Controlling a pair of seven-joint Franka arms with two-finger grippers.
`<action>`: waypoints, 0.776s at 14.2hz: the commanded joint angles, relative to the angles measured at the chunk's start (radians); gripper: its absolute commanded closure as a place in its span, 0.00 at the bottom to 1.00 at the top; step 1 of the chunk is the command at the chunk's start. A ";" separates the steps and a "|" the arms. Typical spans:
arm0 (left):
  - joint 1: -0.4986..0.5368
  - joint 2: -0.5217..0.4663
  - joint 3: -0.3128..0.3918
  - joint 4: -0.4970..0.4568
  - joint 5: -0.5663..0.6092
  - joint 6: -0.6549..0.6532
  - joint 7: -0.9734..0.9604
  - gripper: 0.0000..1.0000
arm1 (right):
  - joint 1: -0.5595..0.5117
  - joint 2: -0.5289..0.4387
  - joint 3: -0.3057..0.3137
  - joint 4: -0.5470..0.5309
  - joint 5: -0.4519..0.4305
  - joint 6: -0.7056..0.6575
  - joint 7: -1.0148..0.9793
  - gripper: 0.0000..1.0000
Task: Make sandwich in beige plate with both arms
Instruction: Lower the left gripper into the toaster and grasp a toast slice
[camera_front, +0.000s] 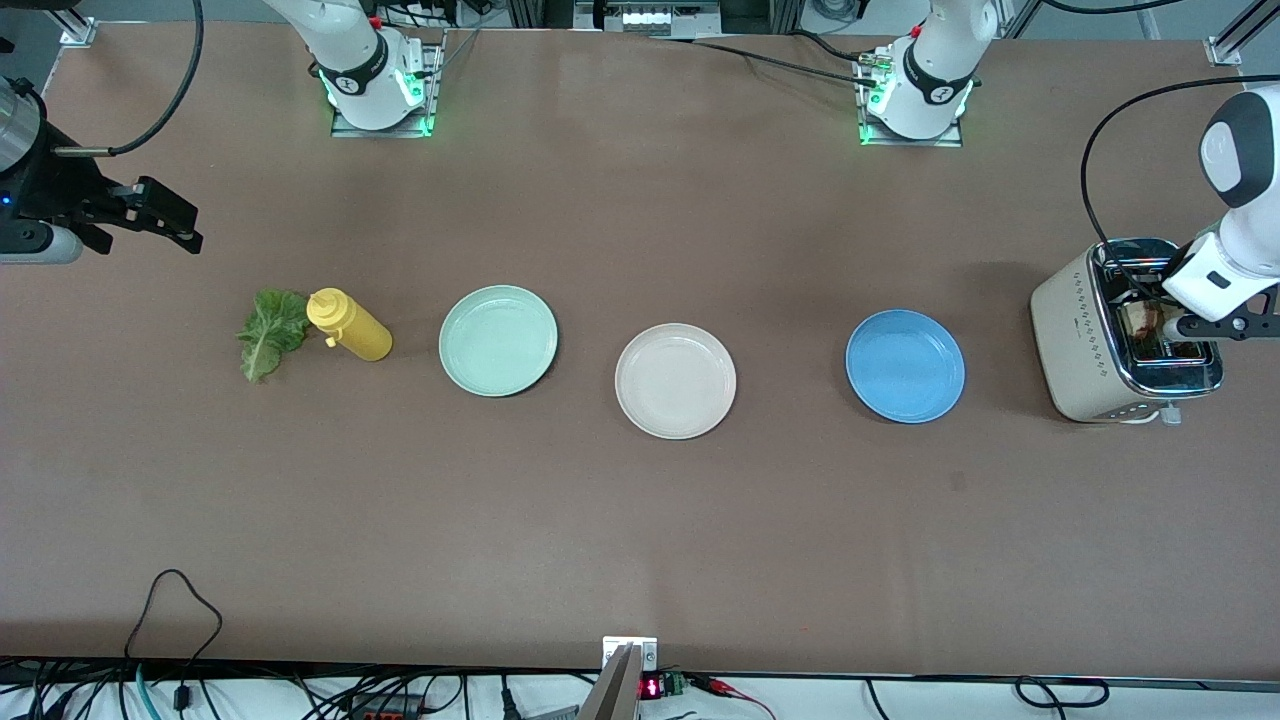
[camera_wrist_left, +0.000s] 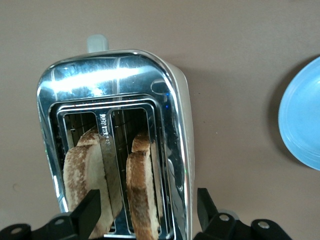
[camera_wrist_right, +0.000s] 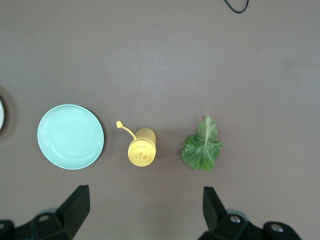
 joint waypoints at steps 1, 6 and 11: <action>0.028 -0.025 -0.007 -0.061 0.022 0.064 0.029 0.37 | -0.009 -0.007 0.003 -0.001 0.017 -0.008 -0.009 0.00; 0.028 -0.025 -0.009 -0.051 0.022 0.052 0.035 0.90 | -0.009 -0.007 0.003 -0.001 0.017 -0.008 -0.006 0.00; 0.028 -0.028 -0.010 -0.024 0.020 0.008 0.038 0.99 | -0.006 -0.008 0.003 -0.002 0.004 -0.008 -0.010 0.00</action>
